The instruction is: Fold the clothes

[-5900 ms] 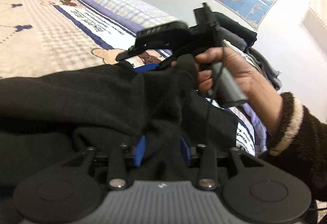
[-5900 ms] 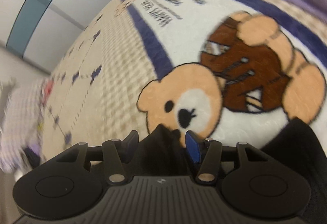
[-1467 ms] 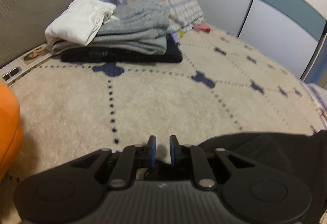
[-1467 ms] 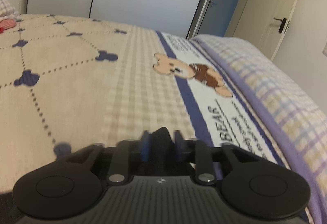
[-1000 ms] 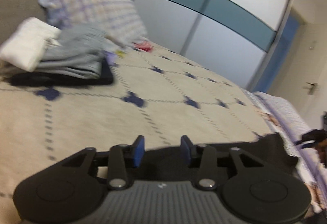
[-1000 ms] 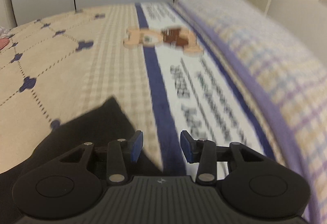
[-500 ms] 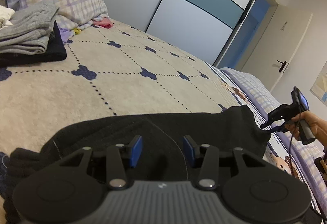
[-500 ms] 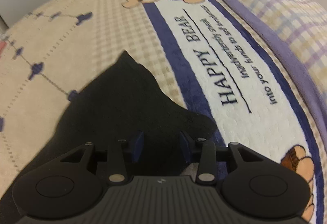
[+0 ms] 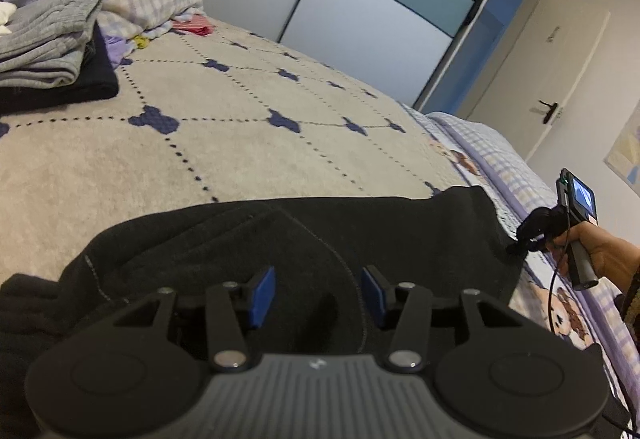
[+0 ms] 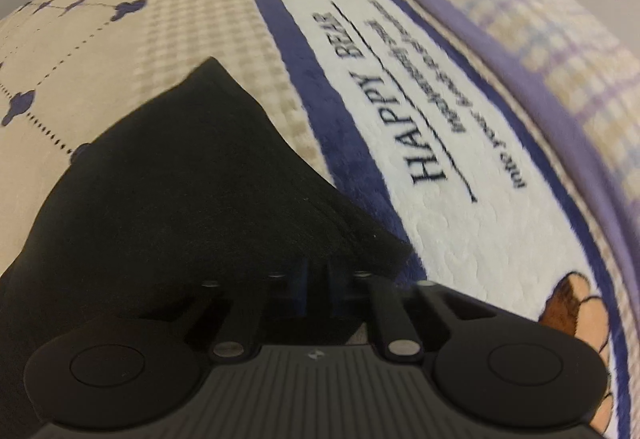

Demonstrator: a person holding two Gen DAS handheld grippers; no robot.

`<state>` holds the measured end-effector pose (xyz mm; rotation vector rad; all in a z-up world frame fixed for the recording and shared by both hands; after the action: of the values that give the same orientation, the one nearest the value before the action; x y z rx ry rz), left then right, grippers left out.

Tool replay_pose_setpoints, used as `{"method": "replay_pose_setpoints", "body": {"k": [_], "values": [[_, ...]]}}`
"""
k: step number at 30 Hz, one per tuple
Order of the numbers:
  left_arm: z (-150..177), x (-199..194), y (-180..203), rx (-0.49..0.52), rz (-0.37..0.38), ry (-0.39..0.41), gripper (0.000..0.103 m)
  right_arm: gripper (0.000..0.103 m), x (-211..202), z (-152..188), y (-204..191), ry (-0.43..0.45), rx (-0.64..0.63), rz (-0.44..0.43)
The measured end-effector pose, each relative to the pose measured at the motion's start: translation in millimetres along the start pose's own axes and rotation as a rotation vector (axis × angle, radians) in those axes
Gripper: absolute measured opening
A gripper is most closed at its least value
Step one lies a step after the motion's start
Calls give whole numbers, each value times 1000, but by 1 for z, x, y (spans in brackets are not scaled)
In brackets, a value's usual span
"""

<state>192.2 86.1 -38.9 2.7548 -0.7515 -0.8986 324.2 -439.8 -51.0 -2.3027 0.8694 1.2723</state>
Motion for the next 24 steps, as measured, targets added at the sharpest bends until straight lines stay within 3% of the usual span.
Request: {"method": "replay_pose_setpoints", "body": {"k": [4, 8, 11, 14, 20, 24], "values": [[-1, -1, 6, 20, 57, 9, 49, 6, -28, -3, 23, 80, 30, -63], [1, 1, 17, 66, 127, -13, 49, 6, -35, 5, 60, 93, 84, -111], [6, 7, 28, 116, 188, -68, 51, 6, -21, 18, 81, 60, 132, -125], [14, 18, 36, 167, 184, -131, 51, 8, -13, 33, 85, 69, 121, -133], [14, 17, 46, 197, 185, -97, 51, 37, -48, 45, 66, 238, 17, -136], [20, 23, 54, 236, 188, -104, 62, 41, -77, 75, 35, 316, -84, -229]]}}
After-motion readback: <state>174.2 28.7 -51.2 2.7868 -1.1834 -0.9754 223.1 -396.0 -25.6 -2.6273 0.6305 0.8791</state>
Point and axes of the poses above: each gripper's, at about its wrist camera, not at the fingertips, and x roughly the way its jaws point, y to its right, z to its underside, the point moved 2 cm from there along x, roughly the way its jaws point, and after that the axes turned 11 degrees about x, right-handed, at the moved point
